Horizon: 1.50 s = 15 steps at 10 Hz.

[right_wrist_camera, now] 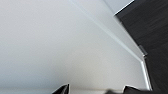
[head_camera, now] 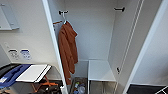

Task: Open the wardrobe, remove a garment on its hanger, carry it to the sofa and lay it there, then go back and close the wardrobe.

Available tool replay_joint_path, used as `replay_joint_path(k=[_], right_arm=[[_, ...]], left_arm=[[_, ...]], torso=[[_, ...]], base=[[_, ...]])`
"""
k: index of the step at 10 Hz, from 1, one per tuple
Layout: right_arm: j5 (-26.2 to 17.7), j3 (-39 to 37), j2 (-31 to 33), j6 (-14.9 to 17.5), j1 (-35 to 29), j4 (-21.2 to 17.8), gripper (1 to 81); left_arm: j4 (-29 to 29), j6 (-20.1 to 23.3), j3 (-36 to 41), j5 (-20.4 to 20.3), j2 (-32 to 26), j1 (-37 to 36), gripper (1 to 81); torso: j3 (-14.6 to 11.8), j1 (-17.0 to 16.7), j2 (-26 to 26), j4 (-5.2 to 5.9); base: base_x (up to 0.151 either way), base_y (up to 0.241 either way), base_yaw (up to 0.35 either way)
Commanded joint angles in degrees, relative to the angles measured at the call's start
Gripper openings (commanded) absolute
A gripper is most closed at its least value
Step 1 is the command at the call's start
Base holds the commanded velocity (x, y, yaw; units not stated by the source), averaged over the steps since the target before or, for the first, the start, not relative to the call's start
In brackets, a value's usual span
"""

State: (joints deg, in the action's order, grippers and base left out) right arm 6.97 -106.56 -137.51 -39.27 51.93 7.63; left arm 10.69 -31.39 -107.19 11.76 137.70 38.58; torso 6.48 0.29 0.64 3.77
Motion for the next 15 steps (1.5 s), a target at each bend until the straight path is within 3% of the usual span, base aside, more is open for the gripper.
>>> replay_joint_path(k=[1, 4, 7, 9, 11, 15], right_arm=[[-0.7, 0.0, -9.0, 0.2, -1.4, 4.2, 81.1], [-0.9, -9.6, -13.0, 0.2, 3.0, 6.3, 81.1], [-2.8, -17.5, -15.3, 0.2, 8.5, 11.2, 81.1], [-6.8, -22.5, -18.7, 0.2, 12.4, 17.7, 81.1], [-11.5, -29.1, -24.0, 0.4, 16.5, 23.7, 81.1], [-12.3, -45.8, -34.5, 0.5, 24.2, 30.0, 81.1]], left_arm=[[0.2, 0.7, 1.2, 3.3, 4.2, -4.0, 81.1], [1.3, 1.8, -2.2, 2.3, 3.6, 3.7, 81.1], [7.7, 2.9, -4.3, 1.5, 4.3, 15.5, 81.1], [12.7, 3.4, -4.9, -0.9, 7.1, 24.8, 81.1], [15.9, 3.5, -10.1, -6.1, 10.3, 30.9, 81.1], [18.7, 3.9, -20.6, -8.4, 17.3, 37.1, 81.1]], torso=[[0.0, 0.0, 0.0, -0.02], [0.0, 0.0, 0.0, -0.02], [0.0, 0.0, 0.0, 0.0], [0.0, 0.0, 0.0, 0.0], [0.0, 0.0, 0.0, -0.02], [0.0, 0.0, 0.0, 0.0]], base=[[0.0, 0.0, 0.0], [0.0, 0.0, 0.0], [0.0, 0.0, 0.0], [0.0, 0.0, 0.0], [0.0, 0.0, 0.0], [0.0, 0.0, 0.0]])
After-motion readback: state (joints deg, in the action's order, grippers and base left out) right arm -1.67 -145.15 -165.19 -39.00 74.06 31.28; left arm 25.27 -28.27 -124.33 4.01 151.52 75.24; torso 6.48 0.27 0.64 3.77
